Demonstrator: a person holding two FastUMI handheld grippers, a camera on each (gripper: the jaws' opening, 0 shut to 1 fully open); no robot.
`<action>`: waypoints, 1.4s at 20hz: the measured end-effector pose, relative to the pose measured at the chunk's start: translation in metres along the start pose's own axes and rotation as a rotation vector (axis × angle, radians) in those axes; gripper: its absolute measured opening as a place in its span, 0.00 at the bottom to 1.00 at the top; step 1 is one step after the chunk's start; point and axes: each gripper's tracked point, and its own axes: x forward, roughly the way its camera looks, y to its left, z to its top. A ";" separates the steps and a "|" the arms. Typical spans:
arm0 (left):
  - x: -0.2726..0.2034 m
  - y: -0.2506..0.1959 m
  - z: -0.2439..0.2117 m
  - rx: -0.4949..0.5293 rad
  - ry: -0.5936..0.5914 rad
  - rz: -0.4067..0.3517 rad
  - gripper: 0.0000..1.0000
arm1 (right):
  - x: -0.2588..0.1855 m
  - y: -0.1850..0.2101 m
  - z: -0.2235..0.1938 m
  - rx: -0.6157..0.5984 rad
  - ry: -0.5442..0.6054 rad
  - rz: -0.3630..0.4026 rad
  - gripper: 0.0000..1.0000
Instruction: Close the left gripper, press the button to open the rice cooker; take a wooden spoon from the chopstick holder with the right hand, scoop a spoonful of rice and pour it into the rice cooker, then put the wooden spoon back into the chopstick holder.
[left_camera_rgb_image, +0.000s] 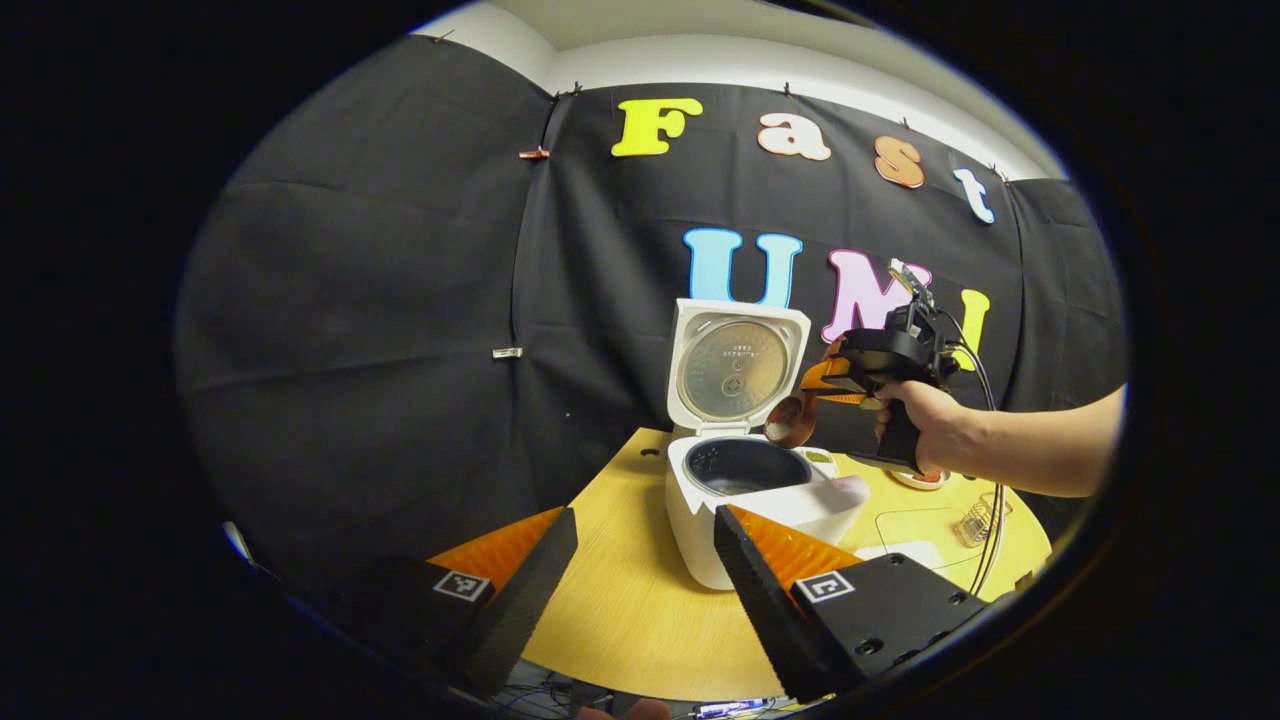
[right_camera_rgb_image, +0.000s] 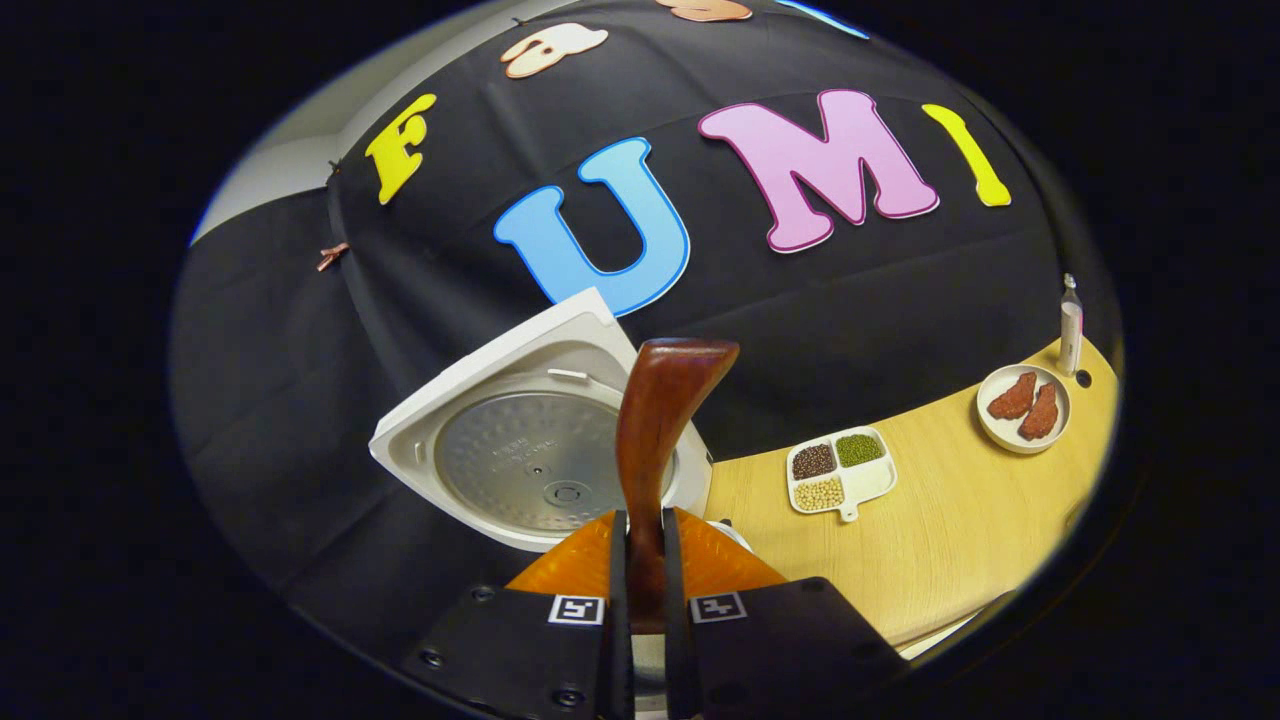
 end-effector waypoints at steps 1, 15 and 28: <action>-0.001 0.001 -0.002 0.000 0.002 0.002 0.95 | 0.003 0.003 -0.001 -0.027 0.002 0.001 0.16; -0.010 0.010 -0.009 -0.037 0.009 0.014 0.95 | 0.008 0.060 -0.002 -0.523 -0.025 0.113 0.16; -0.019 0.022 -0.014 -0.056 0.015 0.044 0.95 | -0.007 0.106 -0.038 -1.035 -0.047 0.239 0.17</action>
